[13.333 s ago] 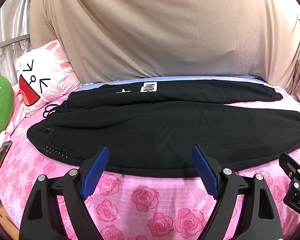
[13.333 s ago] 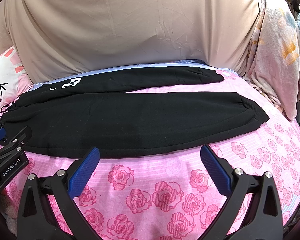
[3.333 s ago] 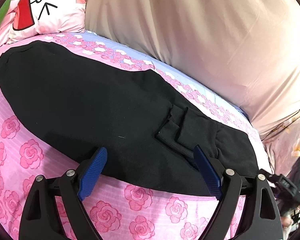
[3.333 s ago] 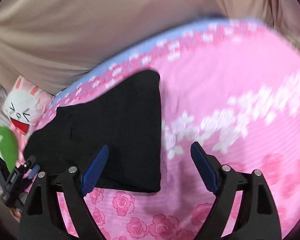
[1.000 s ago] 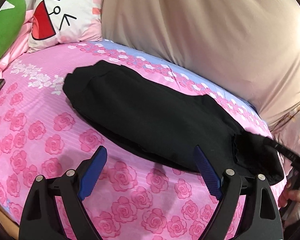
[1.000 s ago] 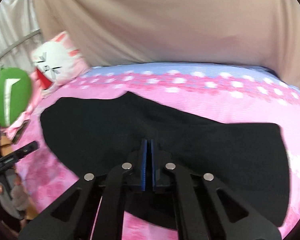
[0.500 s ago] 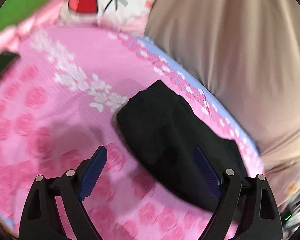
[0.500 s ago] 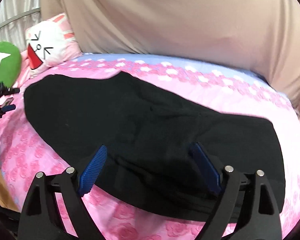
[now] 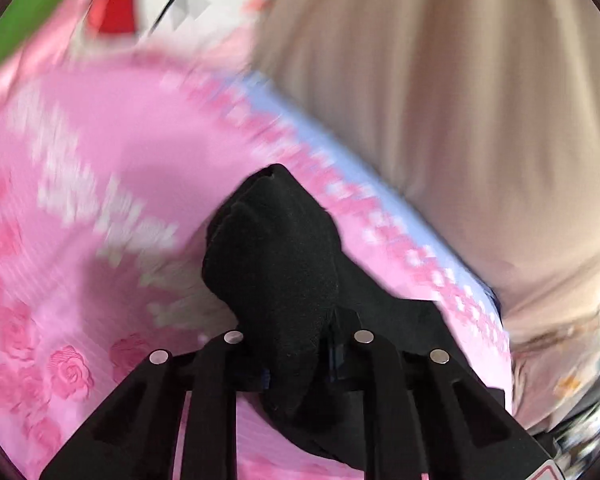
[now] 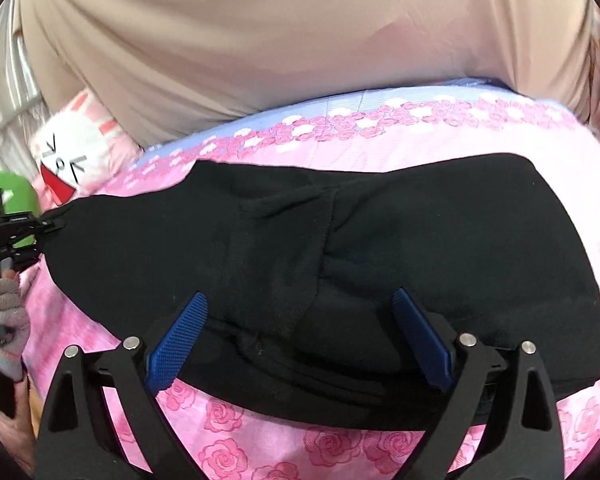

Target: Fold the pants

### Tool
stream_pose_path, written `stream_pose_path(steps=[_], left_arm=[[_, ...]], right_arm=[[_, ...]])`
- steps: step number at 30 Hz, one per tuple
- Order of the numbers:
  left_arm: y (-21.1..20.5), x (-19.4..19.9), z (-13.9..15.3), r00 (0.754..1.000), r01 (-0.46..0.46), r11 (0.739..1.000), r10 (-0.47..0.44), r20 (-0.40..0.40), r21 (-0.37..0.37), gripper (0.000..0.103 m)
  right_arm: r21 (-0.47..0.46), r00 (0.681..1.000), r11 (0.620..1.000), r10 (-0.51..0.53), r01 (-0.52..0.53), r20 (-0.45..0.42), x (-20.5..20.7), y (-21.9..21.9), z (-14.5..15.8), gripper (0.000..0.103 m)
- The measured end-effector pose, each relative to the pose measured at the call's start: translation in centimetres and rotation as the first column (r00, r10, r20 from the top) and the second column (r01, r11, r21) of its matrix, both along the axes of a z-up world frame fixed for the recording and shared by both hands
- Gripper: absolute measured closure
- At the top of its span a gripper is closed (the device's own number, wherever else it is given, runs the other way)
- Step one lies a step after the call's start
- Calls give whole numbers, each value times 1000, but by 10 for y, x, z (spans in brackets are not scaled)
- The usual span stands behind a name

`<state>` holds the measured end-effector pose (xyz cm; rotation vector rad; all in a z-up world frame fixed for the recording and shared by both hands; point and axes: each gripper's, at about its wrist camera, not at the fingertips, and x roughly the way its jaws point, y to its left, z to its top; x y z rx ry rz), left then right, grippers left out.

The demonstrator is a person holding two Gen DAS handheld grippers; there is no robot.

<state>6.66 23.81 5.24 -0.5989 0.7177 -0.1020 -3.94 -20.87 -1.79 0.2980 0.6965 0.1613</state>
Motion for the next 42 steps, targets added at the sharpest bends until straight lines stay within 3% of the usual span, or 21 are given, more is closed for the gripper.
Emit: stream_pose_path(steps=[3, 4, 6, 8, 10, 11, 13, 17, 20, 25, 32, 35, 37, 38, 39, 42], left_arm=[[-61, -26, 64, 982, 117, 988, -130, 140, 98, 88], [-96, -37, 88, 959, 183, 973, -209, 193, 144, 88], [-156, -48, 108, 920, 280, 936, -325, 217, 215, 87], [-209, -52, 108, 892, 350, 896, -408, 196, 272, 83], [-261, -55, 93, 860, 421, 847, -486, 152, 325, 60], [-279, -59, 82, 842, 461, 829, -521, 139, 316, 45], [-295, -67, 64, 830, 500, 818, -546, 111, 284, 38], [-286, -72, 38, 845, 502, 833, -530, 76, 234, 33], [-267, -80, 27, 873, 460, 861, -483, 64, 219, 33], [-237, -90, 14, 913, 388, 887, -407, 28, 250, 33], [-209, -112, -7, 930, 349, 889, -367, 9, 296, 31], [-199, -121, -18, 925, 363, 886, -380, 1, 289, 29], [-192, -124, -26, 923, 372, 886, -385, -9, 278, 29], [-190, -123, -29, 922, 375, 886, -386, -13, 273, 29], [-186, -124, -31, 922, 376, 887, -387, -14, 269, 29], [-184, -126, -28, 918, 375, 884, -396, 18, 278, 28]], right_arm=[[46, 1000, 999, -6, 5, 16, -1, -8, 1, 11], [60, 1000, 998, -7, 6, 21, -2, -10, 1, 11], [95, 999, 995, -13, 9, 38, -5, -16, 3, 11], [132, 998, 991, -29, 22, 54, -9, -25, 4, 11], [182, 996, 982, -56, 44, 66, -17, -38, 6, 11], [188, 996, 981, -68, 54, 66, -22, -44, 7, 11], [173, 994, 982, -87, 76, 61, -35, -60, 7, 11], [142, 993, 985, -109, 102, 47, -53, -84, 6, 11], [177, 994, 980, -100, 91, 43, -54, -94, 9, 11], [253, 999, 967, -42, 35, 22, -18, -89, 21, 9], [315, 990, 945, -48, 89, -136, 42, -68, -1, 9], [318, 989, 943, -55, 97, -139, 50, -55, -7, 10], [307, 989, 948, -37, 80, -144, 55, -46, -7, 53], [306, 988, 949, -32, 78, -150, 57, -42, -6, 60], [309, 990, 949, -25, 68, -141, 58, -36, -1, 74], [278, 997, 961, 16, 6, -77, 54, -12, 29, 79]])
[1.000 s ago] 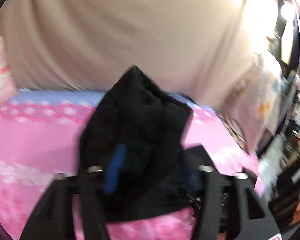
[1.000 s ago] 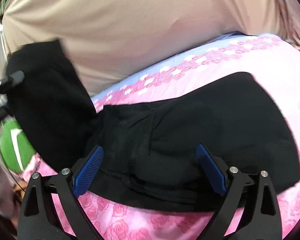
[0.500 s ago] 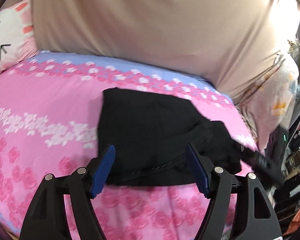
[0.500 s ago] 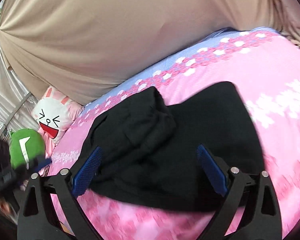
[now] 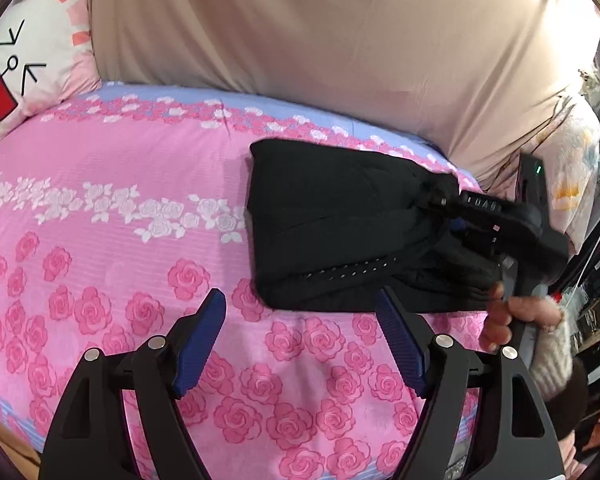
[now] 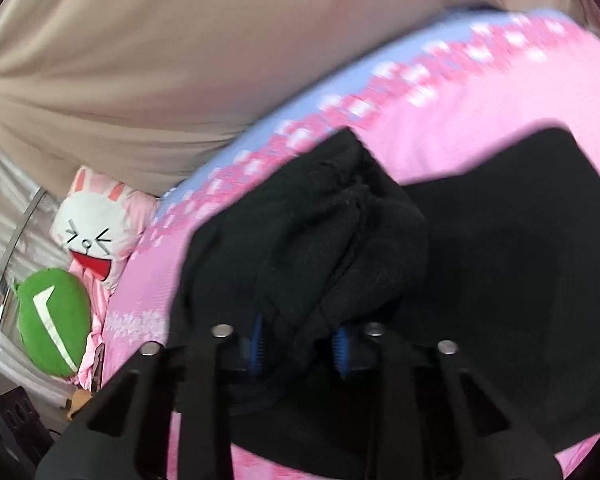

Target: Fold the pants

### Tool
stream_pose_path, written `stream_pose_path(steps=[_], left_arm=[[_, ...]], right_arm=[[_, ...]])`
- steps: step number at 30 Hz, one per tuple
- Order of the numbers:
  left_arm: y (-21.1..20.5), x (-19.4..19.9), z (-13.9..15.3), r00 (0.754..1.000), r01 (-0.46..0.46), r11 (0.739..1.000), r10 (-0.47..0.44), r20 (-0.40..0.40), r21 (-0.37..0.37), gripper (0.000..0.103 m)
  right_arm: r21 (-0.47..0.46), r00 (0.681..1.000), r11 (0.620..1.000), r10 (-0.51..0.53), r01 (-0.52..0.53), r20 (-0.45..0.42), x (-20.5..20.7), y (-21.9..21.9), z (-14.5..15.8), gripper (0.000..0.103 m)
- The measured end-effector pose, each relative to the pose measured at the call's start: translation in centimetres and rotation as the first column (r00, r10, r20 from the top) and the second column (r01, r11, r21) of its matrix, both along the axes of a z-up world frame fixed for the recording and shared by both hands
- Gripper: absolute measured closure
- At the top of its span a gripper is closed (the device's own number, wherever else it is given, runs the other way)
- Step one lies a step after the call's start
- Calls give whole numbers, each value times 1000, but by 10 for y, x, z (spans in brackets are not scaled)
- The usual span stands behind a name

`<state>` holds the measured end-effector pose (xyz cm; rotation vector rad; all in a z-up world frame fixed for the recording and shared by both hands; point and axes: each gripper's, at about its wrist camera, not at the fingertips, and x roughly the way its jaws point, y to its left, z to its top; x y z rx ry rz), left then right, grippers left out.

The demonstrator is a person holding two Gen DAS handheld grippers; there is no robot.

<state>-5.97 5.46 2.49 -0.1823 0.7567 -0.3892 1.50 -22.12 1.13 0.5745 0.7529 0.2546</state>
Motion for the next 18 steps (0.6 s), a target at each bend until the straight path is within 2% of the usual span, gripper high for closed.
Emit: stream_pose_path(steps=[1, 2, 3, 5, 9, 13, 14, 15, 16, 17, 18], left_arm=[[-1, 0, 3, 1000, 3, 1000, -3, 15, 2, 27], [-3, 1, 8, 999, 10, 1000, -10, 37, 7, 18], [-9, 2, 14, 997, 19, 1000, -20, 68, 21, 14], [-22, 7, 21, 994, 27, 999, -32, 105, 47, 14], [-59, 28, 28, 986, 59, 994, -73, 150, 91, 13], [-88, 62, 21, 988, 28, 989, -49, 146, 145, 15], [-91, 71, 17, 990, 24, 988, -44, 132, 151, 33], [-92, 80, 13, 993, 11, 986, -31, 115, 167, 62], [-91, 86, 11, 995, 20, 987, -36, 97, 159, 67], [-84, 93, 11, 997, 37, 993, -45, 69, 112, 71], [-75, 95, 13, 998, 31, 996, -36, 61, 79, 74]], right_arm=[[-13, 999, 999, 29, -29, 28, -1, 10, 14, 79], [-24, 997, 998, 56, -55, 45, 0, 18, 25, 79], [-40, 993, 995, 98, -96, 66, -1, 28, 39, 79], [-71, 981, 982, 178, -172, 81, 2, 45, 61, 79], [-109, 955, 953, 291, -283, 64, 5, 65, 84, 78], [-128, 944, 939, 328, -320, 41, 5, 70, 91, 77], [-137, 944, 938, 327, -319, 37, 5, 69, 91, 76], [-150, 949, 941, 313, -305, 37, 3, 64, 90, 73], [-157, 954, 945, 298, -289, 36, 1, 58, 89, 65], [-159, 959, 950, 279, -269, 43, -3, 49, 87, 60], [-185, 970, 958, 236, -221, 63, -11, 38, 82, 47]])
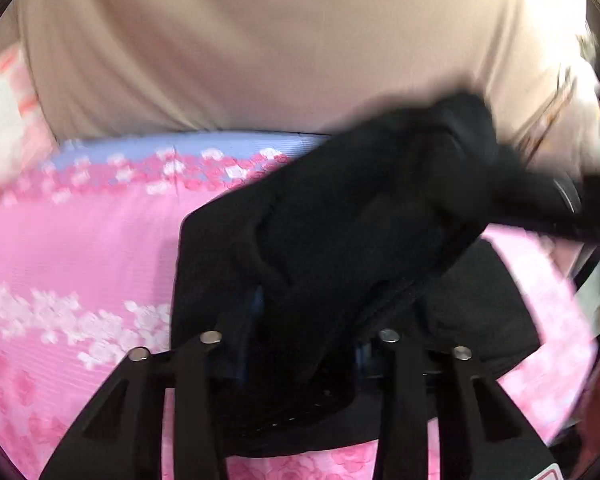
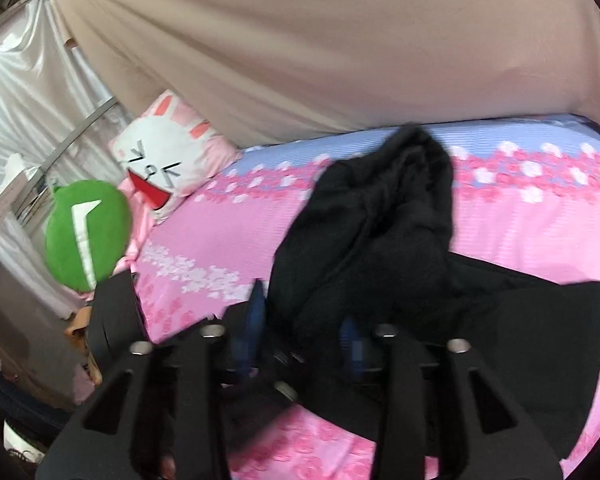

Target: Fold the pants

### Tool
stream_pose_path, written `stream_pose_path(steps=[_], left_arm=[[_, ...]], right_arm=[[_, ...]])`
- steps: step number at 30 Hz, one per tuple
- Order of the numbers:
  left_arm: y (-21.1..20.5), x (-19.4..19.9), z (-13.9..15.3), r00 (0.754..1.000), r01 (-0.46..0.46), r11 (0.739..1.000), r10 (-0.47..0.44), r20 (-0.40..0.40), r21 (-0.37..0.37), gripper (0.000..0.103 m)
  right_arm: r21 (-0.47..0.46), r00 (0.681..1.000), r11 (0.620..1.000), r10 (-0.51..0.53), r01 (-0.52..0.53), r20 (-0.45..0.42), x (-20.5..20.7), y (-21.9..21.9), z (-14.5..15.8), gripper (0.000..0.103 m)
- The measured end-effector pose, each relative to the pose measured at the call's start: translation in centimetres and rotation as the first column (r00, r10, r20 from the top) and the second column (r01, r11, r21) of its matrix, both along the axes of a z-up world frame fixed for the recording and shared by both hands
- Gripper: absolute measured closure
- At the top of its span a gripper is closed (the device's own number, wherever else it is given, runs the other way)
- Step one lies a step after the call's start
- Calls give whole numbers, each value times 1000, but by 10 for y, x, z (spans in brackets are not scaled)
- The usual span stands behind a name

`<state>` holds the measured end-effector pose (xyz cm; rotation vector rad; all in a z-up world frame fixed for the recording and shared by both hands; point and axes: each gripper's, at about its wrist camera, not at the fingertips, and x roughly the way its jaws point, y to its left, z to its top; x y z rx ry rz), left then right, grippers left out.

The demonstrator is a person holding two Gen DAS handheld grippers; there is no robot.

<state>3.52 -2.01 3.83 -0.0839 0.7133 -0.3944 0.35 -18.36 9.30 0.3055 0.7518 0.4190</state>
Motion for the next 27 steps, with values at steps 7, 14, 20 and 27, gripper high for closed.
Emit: stream_pose_path(steps=[7, 14, 20, 27], left_arm=[[116, -17, 28, 988, -149, 979, 154, 31, -140, 88], [207, -8, -12, 931, -364, 917, 354, -90, -165, 94], [225, -1, -32, 929, -367, 900, 344, -134, -233, 95], [232, -16, -37, 935, -344, 910, 309, -174, -234, 94]], right_arm=[[-225, 933, 907, -360, 356, 24, -60, -116, -68, 18], [12, 852, 871, -478, 492, -214, -65, -211, -141, 20], [-40, 901, 909, -416, 415, -125, -50, -174, -115, 89], [-174, 893, 888, -444, 426, -78, -66, -164, -91, 81]])
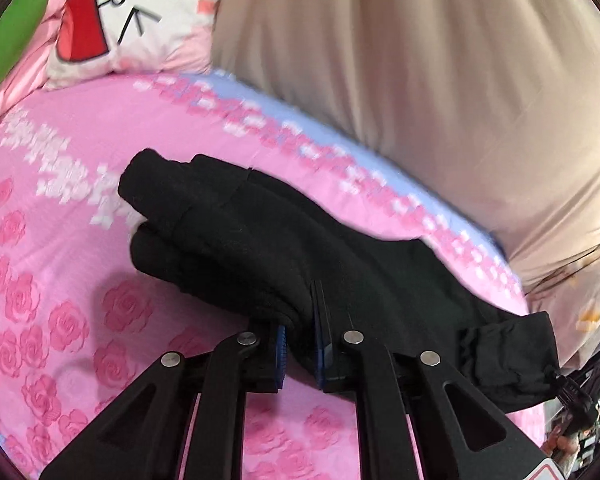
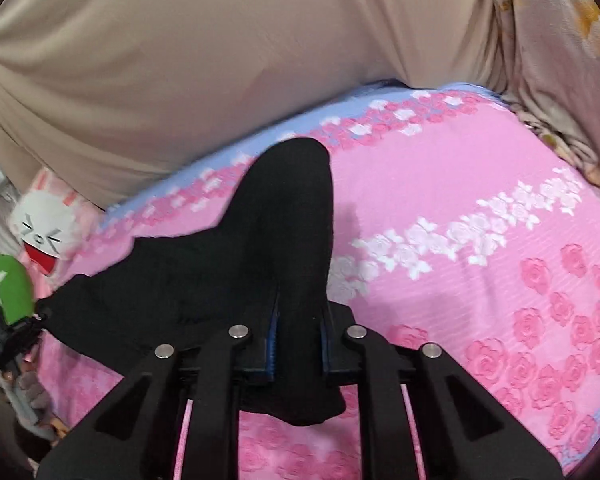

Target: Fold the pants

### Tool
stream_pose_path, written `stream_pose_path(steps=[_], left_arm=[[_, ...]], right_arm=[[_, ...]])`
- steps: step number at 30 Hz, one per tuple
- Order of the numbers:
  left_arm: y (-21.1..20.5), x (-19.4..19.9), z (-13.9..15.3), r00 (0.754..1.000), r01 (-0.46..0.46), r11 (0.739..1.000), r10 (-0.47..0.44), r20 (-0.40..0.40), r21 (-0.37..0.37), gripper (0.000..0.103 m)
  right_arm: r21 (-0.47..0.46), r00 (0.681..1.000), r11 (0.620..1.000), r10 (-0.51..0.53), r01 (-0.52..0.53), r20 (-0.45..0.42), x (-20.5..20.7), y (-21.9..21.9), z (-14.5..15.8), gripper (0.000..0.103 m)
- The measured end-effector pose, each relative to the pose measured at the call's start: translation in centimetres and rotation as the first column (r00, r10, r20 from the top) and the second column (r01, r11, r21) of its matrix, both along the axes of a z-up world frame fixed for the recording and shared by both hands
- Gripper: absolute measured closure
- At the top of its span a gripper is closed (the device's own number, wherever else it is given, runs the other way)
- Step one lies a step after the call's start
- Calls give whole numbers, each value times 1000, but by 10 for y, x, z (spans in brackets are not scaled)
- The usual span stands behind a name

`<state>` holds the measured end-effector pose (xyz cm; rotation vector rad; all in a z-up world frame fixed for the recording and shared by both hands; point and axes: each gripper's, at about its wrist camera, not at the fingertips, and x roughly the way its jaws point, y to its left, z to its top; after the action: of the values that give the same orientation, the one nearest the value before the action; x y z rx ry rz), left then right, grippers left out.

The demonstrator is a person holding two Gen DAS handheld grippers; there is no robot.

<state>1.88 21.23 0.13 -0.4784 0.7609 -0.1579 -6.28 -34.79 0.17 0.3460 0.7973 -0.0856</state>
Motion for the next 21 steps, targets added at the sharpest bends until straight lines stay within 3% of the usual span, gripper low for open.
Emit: stream_pose_path(steps=[2, 3, 4, 5, 6, 7, 9, 11, 14, 15, 16, 17, 18, 19, 21], left_arm=[[1, 4, -17, 999, 6, 999, -8, -37, -51, 92], [7, 1, -22, 999, 4, 996, -7, -39, -93, 87], [16, -3, -27, 999, -3, 987, -3, -38, -161, 82], [23, -7, -28, 1000, -12, 978, 6, -28, -206, 68], [29, -12, -27, 1000, -20, 968, 19, -6, -249, 54], [37, -16, -24, 999, -29, 956, 35, 18, -291, 51], [41, -14, -23, 999, -24, 949, 31, 16, -315, 49], [38, -7, -25, 999, -34, 957, 33, -8, -289, 46], [32, 2, -33, 999, -46, 964, 37, -37, -260, 39], [31, 4, -35, 999, -43, 963, 34, -40, -265, 38], [32, 7, -37, 998, -46, 962, 35, -45, -268, 38], [33, 9, -39, 998, -54, 962, 42, -51, -266, 38], [35, 11, -40, 997, -60, 963, 46, -56, -264, 38], [38, 16, -44, 996, -65, 962, 48, -70, -265, 38], [42, 19, -50, 996, -64, 957, 42, -81, -285, 38]], right_arm=[[-113, 992, 991, -87, 76, -93, 6, 5, -19, 77], [-120, 990, 988, -109, 98, -93, 2, 7, -20, 74], [-107, 992, 989, -107, 100, -65, -3, 12, -16, 63], [-109, 995, 990, -93, 89, -30, -7, 21, -7, 55], [-139, 999, 989, -47, 49, 18, -9, 41, 4, 33], [-175, 999, 985, 15, -6, 50, -8, 59, 10, 23], [-277, 982, 949, 175, -150, 69, -1, 108, 16, 18], [-356, 957, 899, 288, -254, 45, 5, 151, 10, 15], [-418, 936, 843, 347, -339, -58, 30, 188, -21, 16], [-409, 929, 837, 357, -364, -96, 38, 194, -34, 26], [-388, 929, 845, 354, -369, -111, 42, 197, -40, 41], [-358, 932, 861, 349, -361, -100, 48, 193, -39, 45], [-348, 940, 874, 325, -340, -101, 54, 189, -33, 65], [-327, 947, 889, 306, -321, -97, 58, 186, -25, 74], [-205, 950, 929, 309, -309, -32, 63, 179, -4, 77]])
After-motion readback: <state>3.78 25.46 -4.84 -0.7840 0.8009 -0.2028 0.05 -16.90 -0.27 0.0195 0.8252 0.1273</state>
